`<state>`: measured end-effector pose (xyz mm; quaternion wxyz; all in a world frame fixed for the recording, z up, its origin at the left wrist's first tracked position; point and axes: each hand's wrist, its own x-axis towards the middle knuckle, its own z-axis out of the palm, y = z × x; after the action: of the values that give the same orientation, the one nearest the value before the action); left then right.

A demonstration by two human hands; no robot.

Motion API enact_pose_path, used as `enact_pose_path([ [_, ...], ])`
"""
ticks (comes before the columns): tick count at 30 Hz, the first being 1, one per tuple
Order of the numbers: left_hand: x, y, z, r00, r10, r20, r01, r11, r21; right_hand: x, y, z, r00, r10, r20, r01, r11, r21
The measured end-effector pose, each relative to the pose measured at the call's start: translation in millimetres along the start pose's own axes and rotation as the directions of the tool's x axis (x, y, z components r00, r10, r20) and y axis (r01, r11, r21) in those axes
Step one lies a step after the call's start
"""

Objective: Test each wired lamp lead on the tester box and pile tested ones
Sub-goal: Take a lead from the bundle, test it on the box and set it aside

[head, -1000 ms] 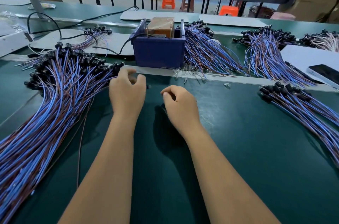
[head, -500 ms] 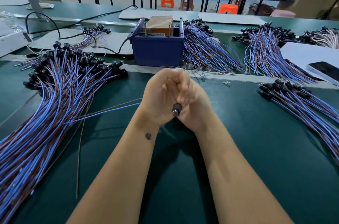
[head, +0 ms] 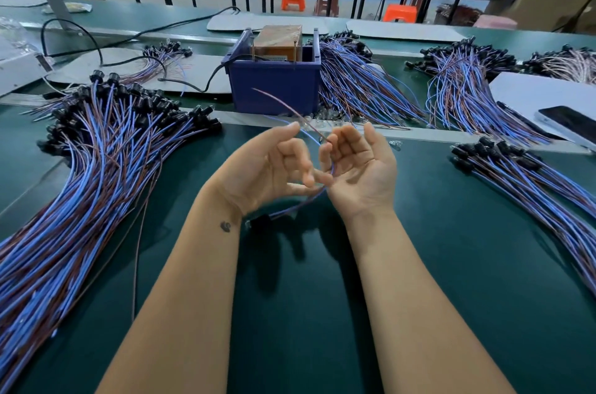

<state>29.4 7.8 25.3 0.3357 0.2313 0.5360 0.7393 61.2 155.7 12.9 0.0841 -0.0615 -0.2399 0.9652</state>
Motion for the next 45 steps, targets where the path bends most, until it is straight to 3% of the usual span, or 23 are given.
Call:
enact_pose_path([
  [3,5,-4,-9,0.935,-0.033,-0.352,0.057,0.997,0.057,0,0,1,0.999,0.043,0.031,-0.044,0.999,0.007],
  [5,9,-6,-10,0.898,-0.073,-0.435,0.122,0.989,0.085,-2,2,3,0.995,0.066,0.069,-0.065,0.998,-0.011],
  [8,13,-9,-10,0.908,-0.081,-0.411,0.154,0.977,0.149,-5,5,6,0.992,0.063,0.107,-0.051,0.992,-0.111],
  [11,13,-13,-7,0.905,0.022,-0.425,0.066,0.979,0.191,-4,13,8,0.995,-0.037,0.097,0.073,0.912,-0.404],
  [14,13,-17,-4,0.89,0.077,-0.449,0.026,0.975,0.219,-5,27,9,0.968,-0.193,0.162,0.249,0.626,-0.739],
  [16,14,-17,-3,0.875,0.086,-0.477,0.007,0.982,0.191,-6,33,7,0.935,-0.256,0.245,0.332,0.395,-0.856],
  [19,16,-18,-3,0.859,0.082,-0.505,-0.022,0.992,0.124,-7,37,7,0.895,-0.304,0.326,0.405,0.245,-0.881],
  [26,17,-17,-7,0.892,0.042,-0.451,0.044,0.983,0.177,-9,35,6,0.899,-0.265,0.348,0.4,0.177,-0.899],
  [29,18,-17,-7,0.876,0.062,-0.478,-0.002,0.992,0.126,-8,37,5,0.876,-0.268,0.402,0.445,0.121,-0.887],
  [31,20,-18,-7,0.875,0.06,-0.48,-0.063,0.998,0.01,-6,37,5,0.882,-0.278,0.381,0.434,0.165,-0.885],
  [33,20,-20,-9,0.894,0.064,-0.444,-0.105,0.992,-0.068,-4,35,4,0.908,-0.282,0.311,0.389,0.289,-0.875],
  [36,19,-21,-8,0.904,0.084,-0.418,-0.125,0.99,-0.071,-3,31,4,0.936,-0.283,0.21,0.326,0.468,-0.821],
  [39,20,-21,-5,0.864,0.128,-0.487,-0.163,0.986,-0.03,-3,28,6,0.948,-0.273,0.163,0.299,0.589,-0.751],
  [42,22,-22,-2,0.816,0.168,-0.553,-0.137,0.986,0.097,-4,24,6,0.95,-0.289,0.122,0.281,0.613,-0.738],
  [45,19,-18,-3,0.786,0.167,-0.595,-0.126,0.986,0.111,-2,17,3,0.932,-0.359,0.054,0.267,0.579,-0.77],
])
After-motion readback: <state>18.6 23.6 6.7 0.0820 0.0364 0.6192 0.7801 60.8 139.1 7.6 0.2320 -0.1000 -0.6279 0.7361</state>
